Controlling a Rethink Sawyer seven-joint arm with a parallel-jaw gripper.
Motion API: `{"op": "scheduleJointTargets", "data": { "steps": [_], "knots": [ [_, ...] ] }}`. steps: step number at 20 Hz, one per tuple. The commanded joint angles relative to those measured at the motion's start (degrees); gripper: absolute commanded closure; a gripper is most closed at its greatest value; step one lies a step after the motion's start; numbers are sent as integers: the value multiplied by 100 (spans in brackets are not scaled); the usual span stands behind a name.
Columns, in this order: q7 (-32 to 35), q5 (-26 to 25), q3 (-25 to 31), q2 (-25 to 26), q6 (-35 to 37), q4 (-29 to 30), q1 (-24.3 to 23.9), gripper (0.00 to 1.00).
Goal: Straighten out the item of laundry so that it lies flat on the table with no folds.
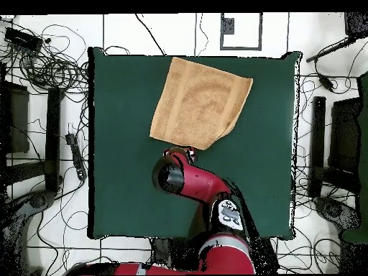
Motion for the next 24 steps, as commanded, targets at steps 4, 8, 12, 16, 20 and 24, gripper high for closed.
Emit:
{"op": "scheduleJointTargets", "data": {
  "steps": [4, 8, 12, 16, 20, 24],
  "knots": [
    [980, 154, 263, 197, 823, -685, 90, 0],
    [923, -2, 426, 190, 711, -597, -158, 0],
    [851, -115, 563, 265, 586, -592, -356, 0],
    [813, -182, 658, 264, 545, -549, -497, 0],
    [759, -272, 745, 296, 481, -560, -624, 0],
    [744, -341, 776, 361, 447, -631, -696, 0]
  ]
}}
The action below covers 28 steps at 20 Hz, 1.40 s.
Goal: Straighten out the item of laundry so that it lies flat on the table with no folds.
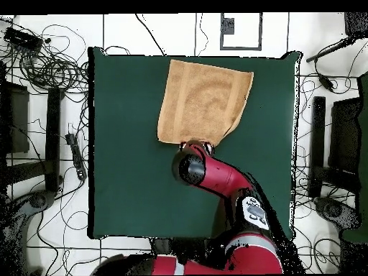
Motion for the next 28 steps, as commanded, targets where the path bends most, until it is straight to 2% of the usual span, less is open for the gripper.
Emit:
{"op": "scheduleJointTargets", "data": {
  "steps": [1, 23, 28],
  "knots": [
    [746, -230, 734, 347, 149, -303, -108, 0],
    [964, -157, 636, 242, 249, -232, 37, 0],
    [1050, -118, 667, -17, 406, 48, 39, 0]
  ]
}}
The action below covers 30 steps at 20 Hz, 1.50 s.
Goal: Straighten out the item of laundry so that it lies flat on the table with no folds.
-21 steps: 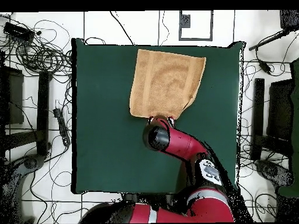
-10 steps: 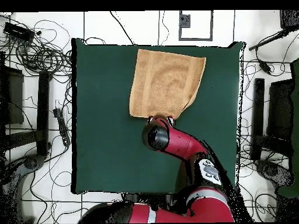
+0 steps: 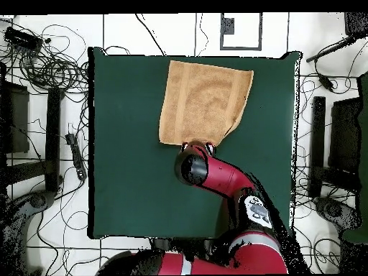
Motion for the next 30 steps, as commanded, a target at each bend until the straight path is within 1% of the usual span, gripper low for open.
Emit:
{"op": "scheduleJointTargets", "data": {
  "steps": [1, 5, 10, 15, 21, 22, 25, 27, 30],
  "knots": [
    [1081, 33, 655, -149, 476, 194, 110, 0],
    [1173, 71, 798, -448, 610, 582, 36, 0],
    [1303, 101, 1028, -510, 435, 901, -131, 0],
    [1359, 135, 1061, -532, 341, 979, -138, 0],
    [1401, 169, 1067, -396, 179, 933, -175, 0],
    [1472, 224, 1042, -393, 153, 941, -166, 0],
    [2071, 641, 903, -318, -173, 1059, -109, 0],
    [2386, 933, 937, -271, -266, 1176, -188, 0],
    [2622, 1238, 1082, -273, -371, 1319, -368, 0]
  ]
}}
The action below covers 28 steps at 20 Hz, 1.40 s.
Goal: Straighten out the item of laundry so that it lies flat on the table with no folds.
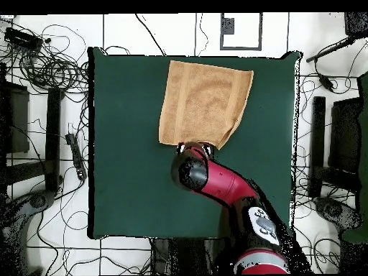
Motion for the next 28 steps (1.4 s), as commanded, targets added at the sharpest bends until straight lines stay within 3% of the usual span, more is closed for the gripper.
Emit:
{"op": "scheduleJointTargets", "data": {
  "steps": [1, 9, 20, 23, 25, 28],
  "knots": [
    [2593, 912, 818, 335, -399, 761, -236, 0],
    [3168, 1082, 1063, 400, -975, 930, -473, 0],
    [3278, 696, 952, 580, -1087, 650, -407, 0],
    [2737, 456, 766, 591, -754, 449, -309, 0],
    [2078, 6, 704, 593, -429, 229, -302, 0],
    [1605, -546, 745, 550, -179, 35, -392, 0]
  ]
}}
